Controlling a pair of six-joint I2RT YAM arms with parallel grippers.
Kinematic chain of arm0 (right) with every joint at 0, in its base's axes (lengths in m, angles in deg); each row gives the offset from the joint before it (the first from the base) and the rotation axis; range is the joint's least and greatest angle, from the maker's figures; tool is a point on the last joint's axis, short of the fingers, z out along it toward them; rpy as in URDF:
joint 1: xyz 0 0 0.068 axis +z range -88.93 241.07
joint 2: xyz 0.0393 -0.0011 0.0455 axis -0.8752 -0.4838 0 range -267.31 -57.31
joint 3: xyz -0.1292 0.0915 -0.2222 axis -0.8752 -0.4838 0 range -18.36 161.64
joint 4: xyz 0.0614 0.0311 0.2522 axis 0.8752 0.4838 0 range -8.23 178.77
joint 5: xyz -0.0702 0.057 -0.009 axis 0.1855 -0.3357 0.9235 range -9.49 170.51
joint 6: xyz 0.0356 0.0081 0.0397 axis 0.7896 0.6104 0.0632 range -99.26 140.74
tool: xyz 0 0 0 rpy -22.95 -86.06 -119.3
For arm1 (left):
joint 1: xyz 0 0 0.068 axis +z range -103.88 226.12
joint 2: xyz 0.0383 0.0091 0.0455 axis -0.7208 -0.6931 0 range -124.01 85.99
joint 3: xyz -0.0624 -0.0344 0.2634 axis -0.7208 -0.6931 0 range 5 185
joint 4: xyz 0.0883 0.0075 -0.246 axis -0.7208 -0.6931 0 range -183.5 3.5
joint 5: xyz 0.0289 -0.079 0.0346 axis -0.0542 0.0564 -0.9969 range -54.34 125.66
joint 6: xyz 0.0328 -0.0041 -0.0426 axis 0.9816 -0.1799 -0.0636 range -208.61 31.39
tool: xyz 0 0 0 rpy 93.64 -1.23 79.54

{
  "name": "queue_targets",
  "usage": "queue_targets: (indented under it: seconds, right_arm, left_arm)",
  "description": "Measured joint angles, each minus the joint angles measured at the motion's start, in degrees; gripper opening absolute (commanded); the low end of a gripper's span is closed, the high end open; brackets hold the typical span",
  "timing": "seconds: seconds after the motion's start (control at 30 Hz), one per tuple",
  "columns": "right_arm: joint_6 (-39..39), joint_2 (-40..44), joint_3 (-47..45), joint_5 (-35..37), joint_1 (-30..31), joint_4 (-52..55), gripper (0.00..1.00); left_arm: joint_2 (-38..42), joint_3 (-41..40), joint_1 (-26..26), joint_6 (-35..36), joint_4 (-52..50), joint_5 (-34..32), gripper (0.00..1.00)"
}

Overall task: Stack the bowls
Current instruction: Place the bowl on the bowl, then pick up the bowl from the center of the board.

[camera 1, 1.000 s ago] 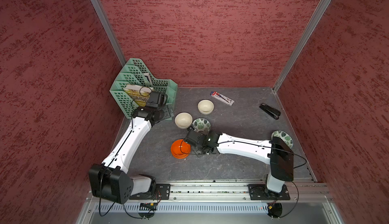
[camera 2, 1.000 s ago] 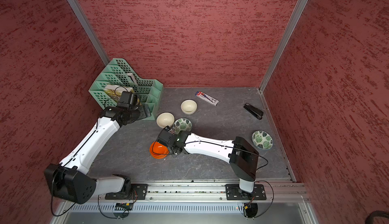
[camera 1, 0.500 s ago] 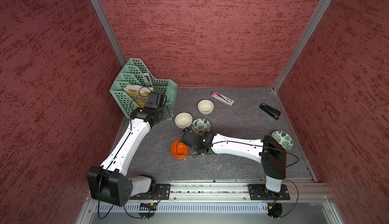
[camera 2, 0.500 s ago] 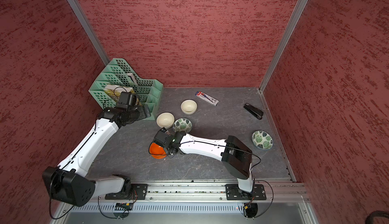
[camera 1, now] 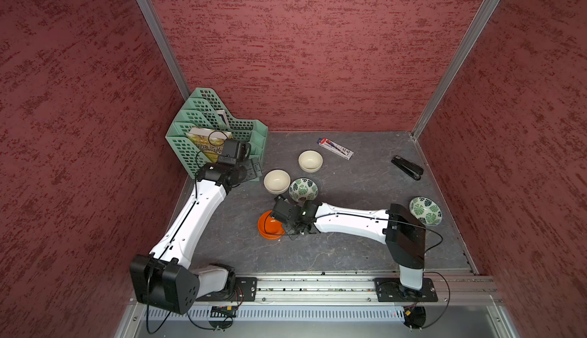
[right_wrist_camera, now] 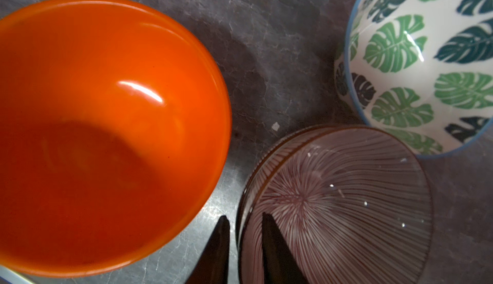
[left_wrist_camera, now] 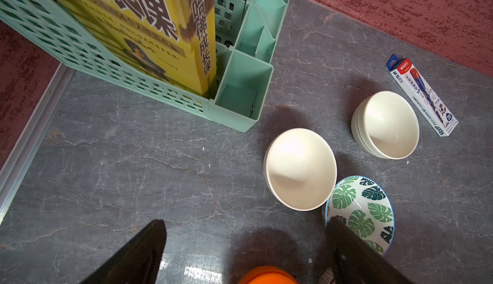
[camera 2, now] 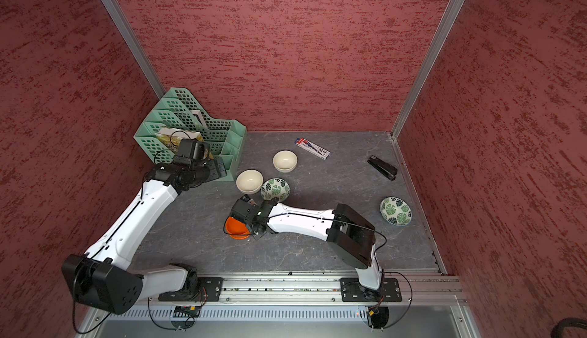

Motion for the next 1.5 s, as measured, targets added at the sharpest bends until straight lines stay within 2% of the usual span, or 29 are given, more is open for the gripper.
queue_targets:
  seconds: [0.07,0.27,0.4,0.57,0.67,0.8,0.9,0.97,1.27,1.5]
  right_arm:
    - [0.0,0.0,0.0,0.0,0.0,0.0,0.41]
    - [0.2,1.0,0.0,0.1,0.0,0.1,0.5]
    - [0.2,6.1,-0.9,0.6,0.0,0.0,0.54]
    - [0.2,14.8,-4.6,1.7,-1.7,-1.0,0.54]
    - [0.1,19.5,-9.4,1.6,-5.7,-2.8,0.54]
    - [-0.4,22.5,-14.0,0.0,-16.1,-6.2,0.54]
    - [-1.1,21.4,-13.8,-0.9,-21.6,-8.6,0.54]
    - [-1.4,19.4,-12.5,-1.6,-23.2,-9.8,0.54]
    - [-1.9,4.4,-5.2,-6.1,-25.8,-15.0,0.53]
    - [-1.8,-1.0,-4.0,-7.7,-27.7,-15.9,0.52]
  left_arm:
    - [0.0,0.0,0.0,0.0,0.0,0.0,0.96]
    - [0.0,0.0,0.0,0.0,0.0,0.0,0.96]
    - [0.0,0.0,-0.8,0.2,0.0,-0.2,0.96]
    - [-1.9,1.1,-4.2,1.2,-0.1,-1.1,0.95]
    - [-4.2,1.8,-6.4,1.5,0.0,-1.3,0.95]
    - [-6.9,1.8,-8.7,1.5,0.0,-1.3,0.95]
    - [-7.6,2.0,-9.4,1.5,0.0,-1.3,0.95]
    - [-7.8,2.3,-9.6,1.5,0.0,-1.4,0.95]
    - [-8.7,3.3,-9.7,1.5,0.5,-1.4,0.95]
    - [-8.7,3.3,-9.5,1.6,0.5,-1.6,0.95]
